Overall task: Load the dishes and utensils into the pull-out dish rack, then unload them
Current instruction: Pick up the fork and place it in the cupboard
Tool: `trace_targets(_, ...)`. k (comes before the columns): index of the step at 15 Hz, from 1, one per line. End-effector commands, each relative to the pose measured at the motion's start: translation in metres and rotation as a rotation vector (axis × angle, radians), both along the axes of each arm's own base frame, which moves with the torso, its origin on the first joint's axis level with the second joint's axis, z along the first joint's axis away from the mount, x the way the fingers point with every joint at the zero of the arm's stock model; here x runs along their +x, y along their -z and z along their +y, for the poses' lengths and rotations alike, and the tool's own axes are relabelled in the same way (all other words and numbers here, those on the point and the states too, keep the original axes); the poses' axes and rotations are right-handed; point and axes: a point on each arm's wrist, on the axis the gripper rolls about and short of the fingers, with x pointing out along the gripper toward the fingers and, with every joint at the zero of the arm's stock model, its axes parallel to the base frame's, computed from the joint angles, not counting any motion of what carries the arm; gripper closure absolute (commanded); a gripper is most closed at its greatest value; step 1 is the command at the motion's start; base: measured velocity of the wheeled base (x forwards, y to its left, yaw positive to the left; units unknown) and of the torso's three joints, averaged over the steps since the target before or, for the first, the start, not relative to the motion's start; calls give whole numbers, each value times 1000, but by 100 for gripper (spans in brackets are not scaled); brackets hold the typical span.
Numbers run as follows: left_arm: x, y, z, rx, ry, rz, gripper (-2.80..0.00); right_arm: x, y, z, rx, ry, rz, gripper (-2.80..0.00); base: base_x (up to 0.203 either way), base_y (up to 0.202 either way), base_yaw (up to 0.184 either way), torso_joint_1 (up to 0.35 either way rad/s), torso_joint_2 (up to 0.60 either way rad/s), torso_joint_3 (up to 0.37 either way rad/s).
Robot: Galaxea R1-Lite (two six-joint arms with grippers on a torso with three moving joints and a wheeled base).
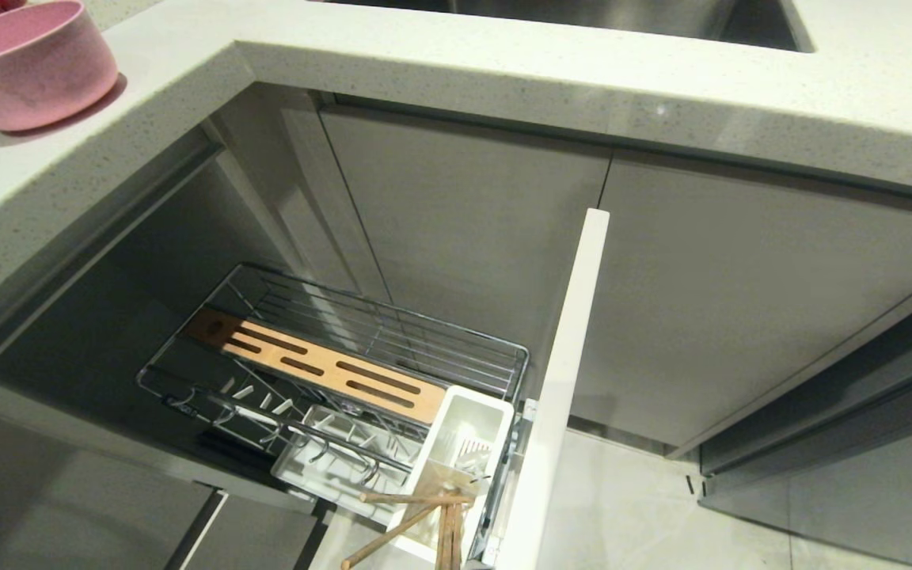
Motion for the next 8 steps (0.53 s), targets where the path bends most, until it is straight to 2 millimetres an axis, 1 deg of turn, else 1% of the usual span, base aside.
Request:
trace_targets(1, 1, 1, 1, -5, 0, 6, 0, 2, 7, 0, 0, 0, 25, 0, 0, 0, 0, 0, 0, 0)
trace_targets(4, 0, -1, 0, 5, 3, -4, 0, 2, 7, 0, 0, 0, 25, 0, 0, 0, 0, 0, 0, 0)
trace_targets(8, -10, -6, -7, 35, 5, -30, 0, 2, 7, 0, 0, 0, 25, 0, 0, 0, 0, 0, 0, 0)
